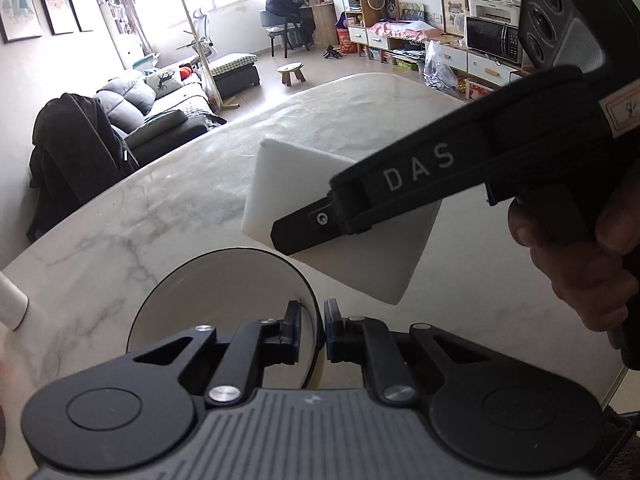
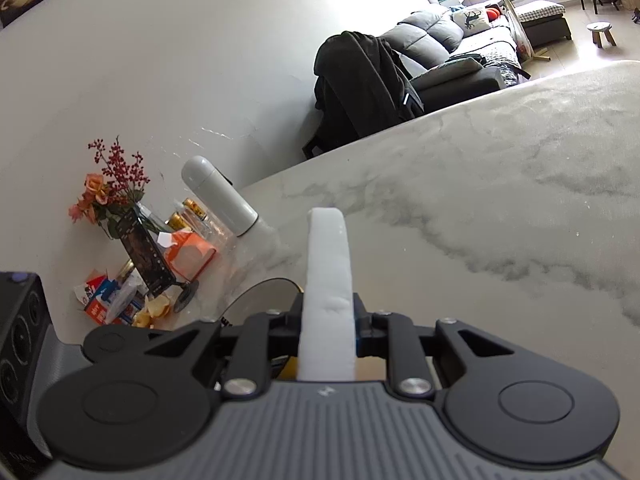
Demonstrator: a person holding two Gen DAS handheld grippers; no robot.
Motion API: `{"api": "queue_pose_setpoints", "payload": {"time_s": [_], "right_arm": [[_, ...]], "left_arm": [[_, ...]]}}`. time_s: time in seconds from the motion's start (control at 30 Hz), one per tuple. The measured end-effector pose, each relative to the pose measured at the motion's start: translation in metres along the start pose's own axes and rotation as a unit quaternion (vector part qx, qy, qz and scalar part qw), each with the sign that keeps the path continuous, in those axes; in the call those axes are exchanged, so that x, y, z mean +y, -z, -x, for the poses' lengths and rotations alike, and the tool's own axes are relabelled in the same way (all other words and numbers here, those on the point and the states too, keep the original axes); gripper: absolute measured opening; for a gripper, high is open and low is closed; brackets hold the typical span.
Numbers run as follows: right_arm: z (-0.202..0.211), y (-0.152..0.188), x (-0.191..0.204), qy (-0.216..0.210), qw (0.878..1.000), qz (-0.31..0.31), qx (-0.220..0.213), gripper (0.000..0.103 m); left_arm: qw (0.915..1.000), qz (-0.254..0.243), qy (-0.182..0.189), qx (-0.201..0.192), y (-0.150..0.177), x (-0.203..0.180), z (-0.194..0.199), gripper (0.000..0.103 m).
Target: Clean bowl
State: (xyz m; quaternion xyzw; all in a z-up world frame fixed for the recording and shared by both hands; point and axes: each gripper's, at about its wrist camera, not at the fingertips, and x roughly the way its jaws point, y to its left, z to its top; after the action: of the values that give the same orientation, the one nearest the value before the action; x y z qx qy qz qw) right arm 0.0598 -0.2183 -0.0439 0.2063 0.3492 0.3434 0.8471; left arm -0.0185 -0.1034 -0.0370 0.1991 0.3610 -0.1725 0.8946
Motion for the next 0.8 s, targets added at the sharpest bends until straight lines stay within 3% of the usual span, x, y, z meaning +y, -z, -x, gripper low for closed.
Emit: {"api": "queue_pose_setpoints", "payload": {"time_s": [0.27,0.5,0.63,0.73,0.8], "right_arm": [[0.012,-0.002,-0.001,0.017,1.000,-0.003,-0.014,0.022],[0.016,0.000,-0.003,0.024,0.999,-0.010,-0.020,0.022],[0.013,0.001,-0.001,0.025,1.000,-0.010,-0.016,0.023],[0.013,0.004,-0.001,0.024,1.000,-0.010,-0.014,0.023],[0.013,0.006,-0.001,0.022,1.000,-0.013,-0.014,0.023]], "left_arm": [[0.9989,-0.032,0.027,-0.021,0.004,-0.008,0.000,0.011],[0.9987,-0.004,0.049,-0.016,0.015,0.007,0.010,0.015],[0.9992,-0.007,0.039,-0.006,0.024,0.012,0.017,0.017],[0.9994,-0.015,0.032,-0.001,0.029,0.014,0.022,0.022],[0.9996,-0.017,0.023,-0.002,0.029,0.015,0.022,0.032]]}}
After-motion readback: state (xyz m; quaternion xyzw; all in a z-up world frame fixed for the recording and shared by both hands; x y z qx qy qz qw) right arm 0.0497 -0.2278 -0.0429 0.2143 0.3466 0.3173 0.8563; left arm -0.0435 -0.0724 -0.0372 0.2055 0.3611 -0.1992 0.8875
